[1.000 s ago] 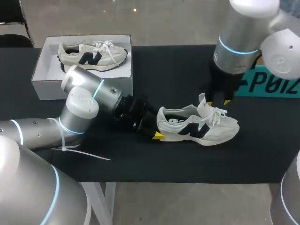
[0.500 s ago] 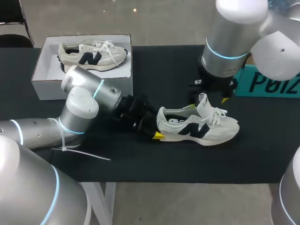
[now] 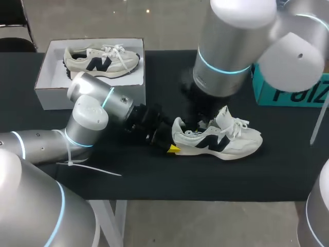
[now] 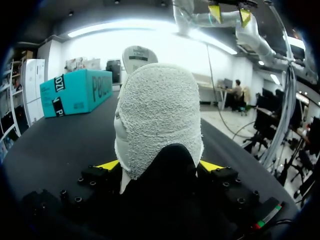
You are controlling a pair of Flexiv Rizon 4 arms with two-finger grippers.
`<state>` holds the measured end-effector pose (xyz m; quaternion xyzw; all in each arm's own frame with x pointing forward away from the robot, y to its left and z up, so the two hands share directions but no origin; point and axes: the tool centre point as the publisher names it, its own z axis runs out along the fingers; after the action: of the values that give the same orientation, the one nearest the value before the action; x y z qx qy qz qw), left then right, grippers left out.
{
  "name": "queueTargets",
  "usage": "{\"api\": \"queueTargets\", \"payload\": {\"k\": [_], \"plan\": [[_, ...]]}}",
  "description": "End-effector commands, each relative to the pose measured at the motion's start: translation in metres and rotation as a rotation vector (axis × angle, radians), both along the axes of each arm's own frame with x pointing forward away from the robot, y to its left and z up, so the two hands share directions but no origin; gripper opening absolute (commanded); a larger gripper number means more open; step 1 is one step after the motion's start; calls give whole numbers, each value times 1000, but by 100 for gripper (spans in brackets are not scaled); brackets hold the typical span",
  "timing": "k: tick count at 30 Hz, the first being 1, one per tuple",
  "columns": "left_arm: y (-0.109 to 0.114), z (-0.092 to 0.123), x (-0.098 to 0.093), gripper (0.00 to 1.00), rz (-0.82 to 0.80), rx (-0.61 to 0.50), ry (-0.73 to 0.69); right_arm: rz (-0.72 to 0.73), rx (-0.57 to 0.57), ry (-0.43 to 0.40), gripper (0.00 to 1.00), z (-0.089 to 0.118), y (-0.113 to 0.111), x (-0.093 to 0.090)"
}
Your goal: Take the shoe out of the shoebox, open the shoe tongue, remove and reinsert the insole, then place the shoe into the shoebox
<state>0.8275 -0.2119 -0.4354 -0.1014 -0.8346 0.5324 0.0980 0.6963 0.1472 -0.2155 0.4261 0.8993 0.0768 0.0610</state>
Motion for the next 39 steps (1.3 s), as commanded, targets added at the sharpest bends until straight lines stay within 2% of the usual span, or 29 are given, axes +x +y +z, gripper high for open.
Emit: {"api": "queueTargets", "payload": {"k": [1,4,5,6,7,22,23,25,26,29,33,34,35,37,39], "plan": [[-3,-7,1,0,-1,3,1,826,0,200,0,-3,-10,-24],[-3,-7,1,0,-1,3,1,953,24,278,0,0,-5,-38],[-3,-7,1,0,-1,3,1,932,21,320,16,-1,-4,-40],[-3,-7,1,0,-1,3,1,932,21,320,55,-1,-4,-40],[-3,-7,1,0,-1,3,1,932,21,320,100,-1,-4,-40],[-3,-7,1,0,-1,3,1,932,21,320,100,-1,-4,-40],[-3,-7,1,0,-1,3,1,1034,-23,281,100,1,2,-39],[-3,-7,1,0,-1,3,1,1134,-127,212,100,6,11,-40],[-3,-7,1,0,-1,3,1,1169,-163,209,100,7,13,-40],[-3,-7,1,0,-1,3,1,1193,-202,210,100,6,16,-39],[-3,-7,1,0,-1,3,1,1106,-300,292,100,0,22,-34],[-3,-7,1,0,-1,3,1,1058,-321,343,96,-3,22,-31],[-3,-7,1,0,-1,3,1,1028,-340,352,48,-5,22,-30],[-3,-7,1,0,-1,3,1,953,-346,371,0,-9,19,-27],[-3,-7,1,0,-1,3,1,910,-347,369,0,-14,17,-24]]}}
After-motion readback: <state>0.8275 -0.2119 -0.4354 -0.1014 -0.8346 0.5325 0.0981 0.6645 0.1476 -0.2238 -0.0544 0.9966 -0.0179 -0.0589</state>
